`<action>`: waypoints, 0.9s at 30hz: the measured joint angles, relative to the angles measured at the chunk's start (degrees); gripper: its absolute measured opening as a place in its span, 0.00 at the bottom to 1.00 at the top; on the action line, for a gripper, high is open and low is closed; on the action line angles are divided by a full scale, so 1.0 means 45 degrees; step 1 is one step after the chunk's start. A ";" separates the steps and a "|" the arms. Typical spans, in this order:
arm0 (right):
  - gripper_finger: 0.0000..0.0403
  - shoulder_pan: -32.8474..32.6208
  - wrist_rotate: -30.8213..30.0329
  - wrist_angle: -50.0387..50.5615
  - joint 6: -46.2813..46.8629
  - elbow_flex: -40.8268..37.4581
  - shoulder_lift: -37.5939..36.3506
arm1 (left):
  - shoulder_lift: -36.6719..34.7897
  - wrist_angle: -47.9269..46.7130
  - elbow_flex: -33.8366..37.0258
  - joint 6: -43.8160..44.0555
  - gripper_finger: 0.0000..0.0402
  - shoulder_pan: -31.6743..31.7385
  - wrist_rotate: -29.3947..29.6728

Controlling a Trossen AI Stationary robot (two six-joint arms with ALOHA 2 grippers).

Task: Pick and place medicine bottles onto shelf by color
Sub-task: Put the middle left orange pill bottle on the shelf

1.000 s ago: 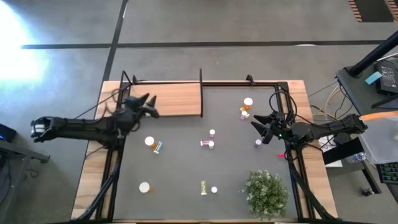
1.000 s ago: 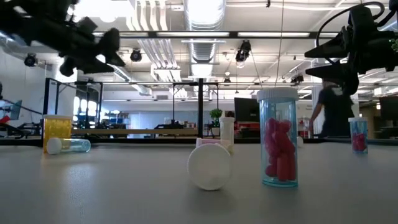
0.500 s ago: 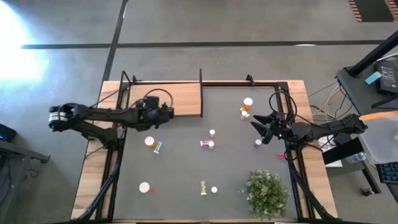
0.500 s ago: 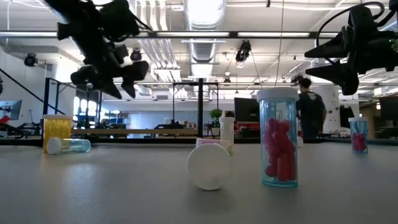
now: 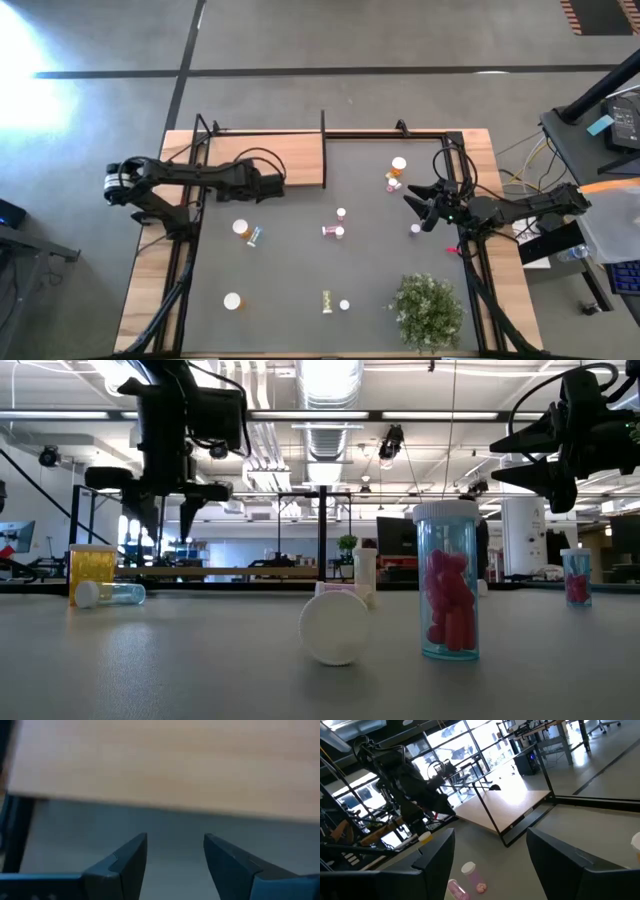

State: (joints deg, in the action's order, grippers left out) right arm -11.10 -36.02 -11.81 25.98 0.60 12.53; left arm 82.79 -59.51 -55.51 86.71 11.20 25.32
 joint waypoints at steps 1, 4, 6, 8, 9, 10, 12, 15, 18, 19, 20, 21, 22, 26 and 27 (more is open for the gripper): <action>0.59 -0.0003 -0.0003 0.0000 0.0000 0.0000 0.0000 | -0.0044 0.0031 0.0072 -0.0050 0.45 0.0000 -0.0536; 0.59 -0.0003 -0.0003 0.0005 -0.0005 0.0000 0.0000 | -0.0149 -0.0030 0.0318 -0.0038 0.45 -0.0005 -0.1747; 0.59 -0.0003 -0.0003 0.0000 -0.0005 0.0000 0.0000 | -0.0235 -0.0172 0.0483 0.0133 0.45 -0.0010 -0.2027; 0.59 -0.0002 -0.0002 0.0002 -0.0002 0.0000 0.0000 | -0.0240 -0.0513 0.0562 0.0628 0.45 -0.0005 -0.2169; 0.59 0.0000 -0.0003 0.0000 -0.0002 0.0000 0.0000 | -0.0235 -0.0652 0.0569 0.0797 0.45 -0.0005 -0.2267; 0.59 -0.0003 -0.0003 0.0000 -0.0001 0.0000 0.0000 | -0.0238 -0.0787 0.0572 0.0936 0.45 -0.0005 -0.2312; 0.59 -0.0003 -0.0003 0.0000 -0.0005 0.0000 0.0000 | -0.0240 -0.0868 0.0659 0.0988 0.45 -0.0054 -0.2365; 0.59 0.0001 -0.0003 0.0005 0.0000 0.0000 0.0000 | -0.0240 -0.0842 0.0852 0.1015 0.45 -0.0085 -0.2613; 0.59 -0.0003 -0.0003 0.0005 -0.0005 0.0000 0.0000 | -0.0240 -0.0467 0.1200 0.1074 0.45 -0.0097 -0.2965; 0.59 0.0000 -0.0003 0.0003 -0.0002 0.0000 0.0000 | -0.0240 -0.0402 0.1312 0.1235 0.45 -0.0114 -0.3089; 0.59 0.0000 -0.0003 0.0000 -0.0003 0.0000 0.0000 | -0.0240 -0.0349 0.1420 0.1422 0.45 -0.0134 -0.3143; 0.59 -0.0003 -0.0003 0.0000 -0.0001 0.0000 0.0000 | -0.0240 -0.0339 0.1506 0.1608 0.45 -0.0160 -0.3189; 0.59 0.0001 -0.0003 0.0005 -0.0005 0.0000 0.0000 | -0.0240 -0.0330 0.1577 0.1665 0.45 -0.0196 -0.3215; 0.59 0.0000 -0.0003 0.0002 -0.0005 0.0000 0.0000 | -0.0240 -0.0324 0.1691 0.1698 0.50 -0.0350 -0.3244; 0.59 0.0000 -0.0003 0.0000 -0.0001 0.0000 0.0000 | -0.0257 -0.0319 0.1709 0.1702 0.52 -0.0371 -0.3253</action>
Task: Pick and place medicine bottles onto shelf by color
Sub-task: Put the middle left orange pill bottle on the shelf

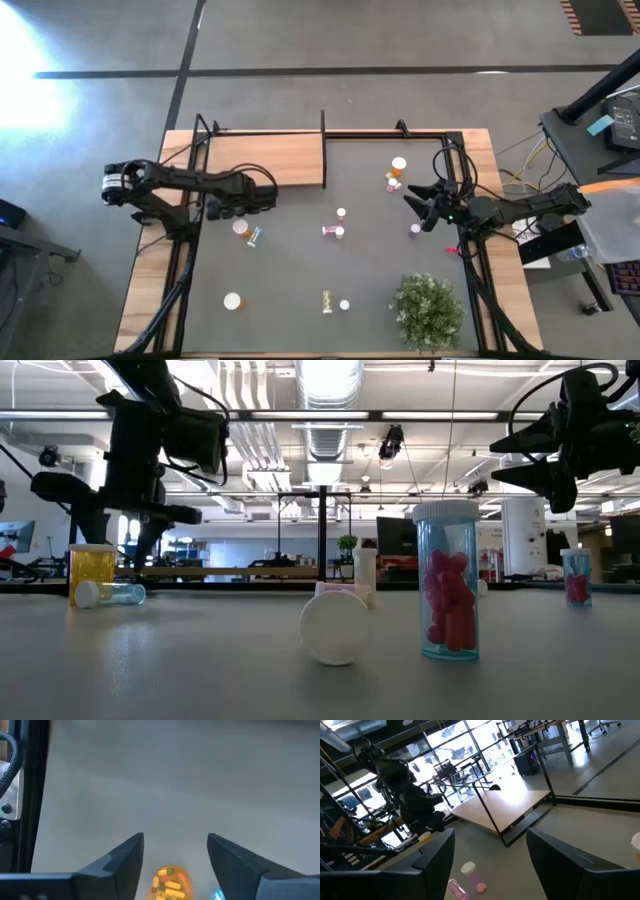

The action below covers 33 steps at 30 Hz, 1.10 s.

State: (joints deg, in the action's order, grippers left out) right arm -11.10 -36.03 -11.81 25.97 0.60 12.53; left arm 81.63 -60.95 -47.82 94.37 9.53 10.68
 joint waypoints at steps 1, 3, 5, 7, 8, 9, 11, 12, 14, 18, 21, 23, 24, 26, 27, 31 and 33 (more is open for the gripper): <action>0.59 -0.0003 0.0000 0.0003 -0.0004 0.0000 0.0000 | -0.0010 0.0002 0.0013 0.0003 0.55 -0.0003 -0.0001; 0.59 0.0000 0.0000 0.0000 -0.0002 0.0000 0.0000 | -0.0026 0.0017 0.0058 0.0074 0.61 -0.0010 0.0002; 0.59 0.0002 0.0000 0.0000 0.0001 0.0000 0.0000 | -0.0060 -0.0010 0.0112 0.0288 0.68 -0.0022 -0.0002; 0.59 -0.0003 0.0000 0.0000 -0.0003 0.0000 0.0000 | -0.0188 -0.0010 0.0202 0.0301 0.74 -0.0032 -0.0099; 0.59 -0.0003 0.0000 0.0000 -0.0002 0.0000 0.0000 | -0.0262 -0.0019 0.0267 0.0310 0.78 -0.0037 -0.0183; 0.59 -0.0003 0.0000 0.0000 -0.0002 0.0000 0.0000 | -0.0353 -0.0027 0.0330 0.0394 0.81 -0.0037 -0.0284; 0.59 -0.0001 0.0000 0.0000 -0.0001 0.0000 0.0000 | -0.0600 -0.0015 0.0440 0.0752 0.87 -0.0037 -0.0599; 0.59 -0.0002 0.0000 0.0000 0.0000 0.0000 0.0000 | -0.0742 -0.0003 0.0501 0.0944 0.89 -0.0042 -0.0725; 0.59 -0.0003 0.0000 0.0000 0.0001 0.0000 0.0000 | -0.0970 0.0011 0.0604 0.1279 0.93 -0.0071 -0.1105; 0.59 -0.0002 0.0000 0.0000 -0.0001 0.0000 0.0000 | -0.1316 0.0209 0.0682 0.1780 0.98 -0.0265 -0.1658; 0.59 0.0002 0.0000 -0.0001 0.0000 0.0000 0.0000 | -0.1469 0.0287 0.0682 0.2281 0.98 -0.0499 -0.1815; 0.59 0.0002 0.0000 0.0005 -0.0004 0.0000 0.0000 | -0.1513 0.0331 0.0682 0.2587 0.98 -0.0640 -0.1836; 0.59 -0.0001 0.0000 0.0000 -0.0004 0.0000 0.0000 | -0.1517 0.0320 0.0682 0.2706 0.98 -0.0695 -0.1843; 0.59 -0.0003 0.0000 0.0002 0.0001 0.0000 0.0000 | -0.1517 0.0316 0.0686 0.2957 0.98 -0.0802 -0.1876; 0.59 -0.0003 0.0000 0.0003 -0.0004 0.0000 0.0000 | -0.1517 0.0313 0.0686 0.2975 0.98 -0.0825 -0.1878; 0.59 -0.0003 0.0000 0.0000 -0.0004 0.0000 0.0000 | -0.1517 0.0321 0.0691 0.3002 0.95 -0.0887 -0.1929; 0.59 0.0001 0.0000 0.0000 0.0000 0.0000 0.0000 | -0.1517 0.0325 0.0691 0.3007 0.92 -0.0896 -0.1939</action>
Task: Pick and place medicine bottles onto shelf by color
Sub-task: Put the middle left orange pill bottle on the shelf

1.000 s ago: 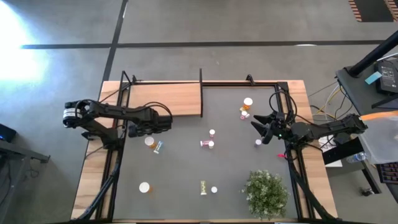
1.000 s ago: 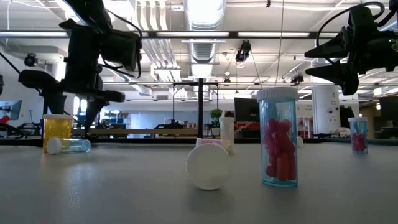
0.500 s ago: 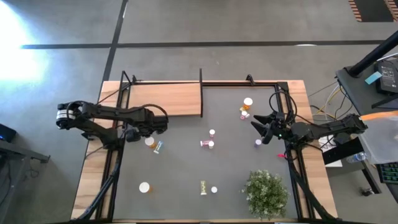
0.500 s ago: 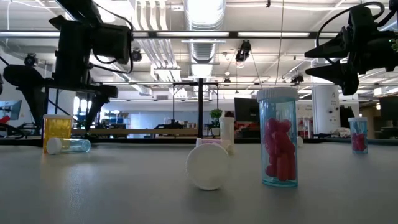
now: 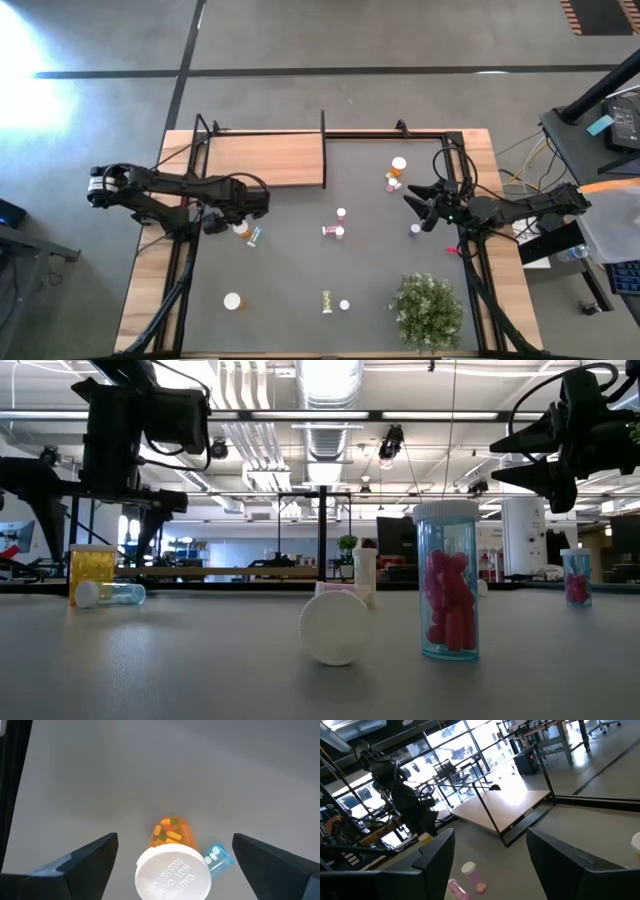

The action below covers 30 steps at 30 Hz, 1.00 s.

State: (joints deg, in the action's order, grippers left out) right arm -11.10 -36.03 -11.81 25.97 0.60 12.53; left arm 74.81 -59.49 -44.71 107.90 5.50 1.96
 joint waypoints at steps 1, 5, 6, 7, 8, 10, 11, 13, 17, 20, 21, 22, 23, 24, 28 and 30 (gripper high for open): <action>0.59 -0.0004 0.0000 0.0000 -0.0001 0.0000 0.0000 | 0.0000 0.0009 0.0000 0.0000 0.90 0.0000 -0.0019; 0.59 -0.0004 0.0000 0.0000 0.0001 0.0000 0.0000 | 0.0000 0.0106 0.0000 -0.0005 0.81 0.0000 -0.0048; 0.59 -0.0004 0.0000 0.0000 -0.0003 0.0000 0.0000 | 0.0000 0.0117 0.0000 -0.0005 0.79 0.0000 -0.0053; 0.59 0.0000 0.0000 0.0000 0.0000 0.0000 0.0000 | 0.0000 0.0112 0.0000 -0.0005 0.77 0.0000 -0.0063; 0.59 -0.0002 0.0000 0.0000 0.0001 0.0000 0.0000 | 0.0000 0.0112 0.0000 -0.0009 0.75 0.0000 -0.0082; 0.59 -0.0001 0.0000 0.0000 -0.0002 0.0000 0.0000 | 0.0000 0.0112 0.0000 -0.0034 0.71 0.0000 -0.0082; 0.59 -0.0004 0.0000 0.0000 -0.0003 0.0000 0.0000 | 0.0002 0.0112 0.0000 -0.0039 0.69 0.0000 -0.0082; 0.59 -0.0003 0.0000 0.0000 -0.0003 0.0000 0.0000 | 0.0025 0.0108 0.0001 -0.0044 0.66 0.0000 -0.0082; 0.59 -0.0004 0.0000 0.0000 -0.0004 0.0000 0.0000 | 0.0029 0.0103 0.0013 -0.0053 0.61 0.0000 -0.0087; 0.59 -0.0002 0.0000 0.0000 -0.0001 0.0000 0.0000 | 0.0029 0.0098 0.0015 -0.0053 0.57 0.0000 -0.0092; 0.59 -0.0003 0.0000 0.0000 -0.0003 0.0000 0.0000 | 0.0029 0.0099 0.0015 -0.0054 0.56 0.0000 -0.0092; 0.59 -0.0004 0.0000 0.0000 0.0001 0.0000 0.0000 | 0.0029 0.0103 0.0015 -0.0058 0.54 0.0000 -0.0093; 0.59 -0.0004 0.0000 0.0000 0.0001 0.0000 0.0000 | 0.0029 0.0100 0.0015 -0.0059 0.53 0.0000 -0.0097; 0.59 -0.0003 0.0000 0.0000 -0.0004 0.0000 0.0000 | 0.0029 0.0103 0.0015 -0.0073 0.52 0.0000 -0.0097; 0.59 -0.0004 0.0000 0.0000 -0.0002 0.0000 0.0000 | 0.0034 0.0103 0.0012 -0.0468 0.48 0.0000 -0.0102; 0.59 -0.0004 0.0000 0.0000 -0.0002 0.0000 0.0000 | 0.0034 0.0097 0.0005 -0.0515 0.46 0.0000 -0.0102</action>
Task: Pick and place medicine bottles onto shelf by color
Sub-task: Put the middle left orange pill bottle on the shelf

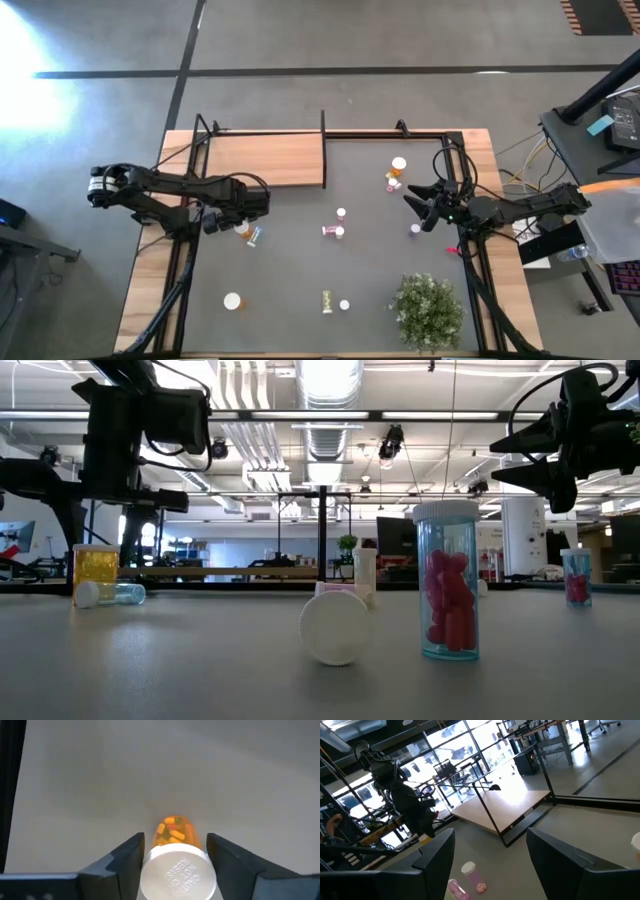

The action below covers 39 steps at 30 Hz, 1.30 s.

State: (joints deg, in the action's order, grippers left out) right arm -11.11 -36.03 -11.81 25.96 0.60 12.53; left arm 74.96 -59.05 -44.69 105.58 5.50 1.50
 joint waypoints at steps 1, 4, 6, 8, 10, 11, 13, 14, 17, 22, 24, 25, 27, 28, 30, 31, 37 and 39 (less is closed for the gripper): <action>0.59 0.0001 0.0000 0.0000 0.0003 0.0000 0.0000 | 0.0000 -0.0004 0.0000 0.0000 0.46 0.0000 0.0000; 0.59 0.0005 0.0000 0.0000 -0.0001 0.0000 0.0000 | -0.0002 -0.0036 -0.0013 0.0000 0.46 0.0000 0.0000; 0.59 0.0001 0.0000 0.0000 0.0003 0.0000 0.0000 | 0.0000 -0.0069 -0.0015 0.0000 0.46 0.0000 0.0000; 0.59 0.0003 0.0000 0.0000 -0.0001 0.0000 0.0000 | -0.0001 -0.0072 -0.0015 -0.0020 0.46 0.0000 0.0000; 0.59 0.0002 0.0000 0.0000 0.0000 0.0000 0.0000 | -0.0015 -0.0067 -0.0015 -0.0238 0.46 0.0000 -0.0005; 0.59 0.0000 0.0000 0.0000 0.0003 0.0000 0.0000 | -0.0015 -0.0072 -0.0015 -0.0276 0.46 0.0000 -0.0005; 0.59 0.0000 0.0000 0.0000 -0.0001 0.0000 0.0000 | -0.0018 -0.0075 -0.0015 -0.0311 0.46 -0.0005 -0.0005; 0.59 0.0004 0.0000 0.0000 0.0001 0.0000 0.0000 | -0.0028 -0.0093 -0.0026 -0.0313 0.46 -0.0003 -0.0005; 0.59 0.0005 0.0000 0.0000 -0.0001 0.0000 0.0000 | -0.0136 -0.0120 -0.0122 -0.0327 0.46 0.0005 0.0011; 0.59 0.0000 0.0000 0.0000 0.0003 0.0000 0.0000 | -0.0448 -0.0242 -0.0385 -0.0340 0.46 0.0025 0.0488; 0.59 0.0005 0.0000 0.0000 -0.0001 0.0000 0.0000 | -0.0496 -0.0632 -0.0620 -0.0345 0.46 0.0060 0.0882; 0.59 0.0000 0.0000 0.0000 0.0003 0.0000 0.0000 | -0.0522 -0.0943 -0.0771 -0.0364 0.46 0.0119 0.1081; 0.59 0.0003 0.0000 0.0003 0.0000 0.0000 0.0000 | -0.0529 -0.1500 -0.1123 -0.0621 0.46 0.0321 0.1396; 0.59 0.0000 0.0000 0.0000 0.0002 0.0000 0.0000 | -0.0525 -0.1706 -0.1348 -0.0847 0.46 0.0473 0.1522; 0.59 0.0000 0.0000 0.0003 0.0001 0.0000 0.0000 | -0.0529 -0.2096 -0.1833 -0.1360 0.46 0.0843 0.1932; 0.59 0.0004 0.0003 0.0003 0.0000 0.0000 0.0000 | -0.0529 -0.2186 -0.2055 -0.1795 0.46 0.1088 0.2220; 0.59 0.0005 0.0000 0.0000 0.0003 0.0000 0.0000 | -0.0293 -0.2344 -0.3354 -0.5155 0.46 0.2927 0.3820; 0.59 0.0003 0.0000 0.0000 0.0000 0.0000 0.0000 | -0.0088 -0.2321 -0.3812 -0.6461 0.46 0.3709 0.4023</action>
State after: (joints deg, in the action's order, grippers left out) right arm -11.10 -36.03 -11.81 25.96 0.60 12.53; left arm 74.56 -69.49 -61.84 76.51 22.19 19.60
